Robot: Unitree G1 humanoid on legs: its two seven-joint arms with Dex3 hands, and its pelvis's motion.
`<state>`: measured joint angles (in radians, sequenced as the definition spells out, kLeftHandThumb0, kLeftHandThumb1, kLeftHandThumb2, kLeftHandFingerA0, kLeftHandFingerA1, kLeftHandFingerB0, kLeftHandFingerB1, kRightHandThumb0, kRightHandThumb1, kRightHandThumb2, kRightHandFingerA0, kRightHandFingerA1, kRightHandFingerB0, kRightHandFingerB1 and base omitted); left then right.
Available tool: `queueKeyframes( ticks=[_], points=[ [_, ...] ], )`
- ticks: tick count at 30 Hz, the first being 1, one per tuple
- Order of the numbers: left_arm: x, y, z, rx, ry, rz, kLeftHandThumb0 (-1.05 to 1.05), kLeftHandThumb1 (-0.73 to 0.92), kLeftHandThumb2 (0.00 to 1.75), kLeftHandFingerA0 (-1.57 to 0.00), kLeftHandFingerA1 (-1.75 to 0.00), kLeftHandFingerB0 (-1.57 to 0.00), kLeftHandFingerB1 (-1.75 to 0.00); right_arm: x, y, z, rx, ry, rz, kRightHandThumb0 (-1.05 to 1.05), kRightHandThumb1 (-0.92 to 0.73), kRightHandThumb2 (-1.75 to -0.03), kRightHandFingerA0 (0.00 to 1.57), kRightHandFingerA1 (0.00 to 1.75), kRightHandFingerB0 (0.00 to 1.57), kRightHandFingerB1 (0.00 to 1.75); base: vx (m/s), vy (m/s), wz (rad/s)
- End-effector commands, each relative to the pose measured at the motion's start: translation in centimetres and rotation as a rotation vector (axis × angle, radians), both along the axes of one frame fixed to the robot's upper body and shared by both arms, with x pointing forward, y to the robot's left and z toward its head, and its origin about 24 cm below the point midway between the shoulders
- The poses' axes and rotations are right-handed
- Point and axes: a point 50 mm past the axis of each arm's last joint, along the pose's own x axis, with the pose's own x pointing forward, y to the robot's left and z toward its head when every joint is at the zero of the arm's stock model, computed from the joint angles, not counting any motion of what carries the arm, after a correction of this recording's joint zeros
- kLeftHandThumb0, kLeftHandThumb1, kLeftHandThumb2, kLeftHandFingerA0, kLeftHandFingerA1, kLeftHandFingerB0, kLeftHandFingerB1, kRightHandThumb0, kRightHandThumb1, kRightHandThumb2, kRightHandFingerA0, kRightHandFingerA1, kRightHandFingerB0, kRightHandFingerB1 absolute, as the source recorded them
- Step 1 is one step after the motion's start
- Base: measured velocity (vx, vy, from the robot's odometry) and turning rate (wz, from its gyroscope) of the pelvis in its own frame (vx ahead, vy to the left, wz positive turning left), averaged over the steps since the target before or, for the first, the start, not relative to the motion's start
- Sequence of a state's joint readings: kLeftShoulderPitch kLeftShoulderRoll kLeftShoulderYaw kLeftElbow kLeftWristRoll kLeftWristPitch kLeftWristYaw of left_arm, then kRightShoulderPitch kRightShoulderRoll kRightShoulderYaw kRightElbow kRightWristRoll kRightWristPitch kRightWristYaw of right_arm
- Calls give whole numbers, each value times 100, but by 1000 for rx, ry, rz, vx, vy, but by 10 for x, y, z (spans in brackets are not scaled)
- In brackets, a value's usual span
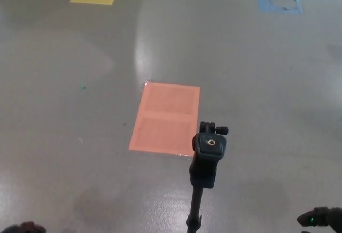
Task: The robot uses its left hand to grab the top of a phone stand kept on the floor and rotates it anti-clockwise
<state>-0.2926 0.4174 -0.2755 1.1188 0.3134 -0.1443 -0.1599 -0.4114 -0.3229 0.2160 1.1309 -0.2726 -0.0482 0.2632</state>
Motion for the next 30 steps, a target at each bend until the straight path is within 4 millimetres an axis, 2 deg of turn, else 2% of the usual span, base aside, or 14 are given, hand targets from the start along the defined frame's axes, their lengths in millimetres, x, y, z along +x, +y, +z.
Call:
queueKeyframes(
  ticks=[1,2,3,5,11,12,15,16,17,20,24,28,29,30],
  points=[
    [-6,4,-1,6,37,-64,-51,75,63,-23,-31,-17,-28,-6,-8,-2,9,59,54,-51,-81,-64,59,42,30,34,0,0,0],
    [-6,4,-2,5,37,-63,-51,75,63,-23,-31,-17,-28,-7,-8,-2,9,61,55,-51,-81,-64,59,42,30,34,0,0,0],
    [-6,3,-1,-37,-12,-27,-31,56,105,0,-46,0,-46,-8,-8,-2,14,62,54,-52,-81,-64,59,42,30,33,0,0,0],
    [-6,2,-1,-49,-26,-17,-31,56,105,0,-46,0,-46,-8,-8,-2,16,62,54,-52,-81,-64,59,42,30,33,0,0,0],
    [15,-20,23,-212,-305,-51,-56,64,61,-15,-30,-8,-20,-8,-10,-2,26,30,23,-39,-57,-101,49,62,11,45,0,0,0],
    [21,-27,32,-247,-357,-82,-55,45,82,0,-40,-1,-29,-7,-10,-1,25,20,15,-52,-78,-63,61,41,23,30,0,0,0],
    [32,-48,61,-294,-503,-218,-57,64,63,-16,-35,-6,-19,-7,-10,-1,30,2,-5,-51,-78,-63,60,41,21,29,0,0,0],
    [36,-61,79,-323,-578,-296,-60,45,82,-9,-46,0,-27,-7,-11,-1,35,-5,-17,-52,-78,-63,60,41,20,28,0,0,0],
    [37,-67,90,-343,-615,-332,-58,43,81,-7,-45,0,-29,-7,-11,-1,38,-8,-19,-38,-56,-101,50,63,5,44,0,0,0],
    [38,-89,124,-381,-745,-462,-57,59,60,-15,-33,-6,-20,-6,-9,-1,42,-10,-19,-38,-56,-101,49,63,5,44,0,0,0],
    [34,-116,161,-445,-880,-587,-64,46,77,-13,-42,-4,-25,-6,-10,-1,38,-7,-20,-38,-57,-101,50,63,4,44,0,0,0],
    [28,-140,195,-476,-974,-716,-65,44,74,-8,-39,-5,-24,-4,-10,1,42,-3,-20,-37,-56,-101,49,63,6,44,0,0,0],
    [26,-145,200,-481,-989,-742,-65,40,76,-4,-39,-2,-22,-4,-10,1,40,-4,-19,-50,-78,-63,60,41,20,29,0,0,0],
    [24,-148,205,-487,-1000,-763,-65,40,76,-4,-39,-2,-22,-3,-10,1,37,-4,-17,-50,-78,-63,60,41,20,29,0,0,0]
  ],
)
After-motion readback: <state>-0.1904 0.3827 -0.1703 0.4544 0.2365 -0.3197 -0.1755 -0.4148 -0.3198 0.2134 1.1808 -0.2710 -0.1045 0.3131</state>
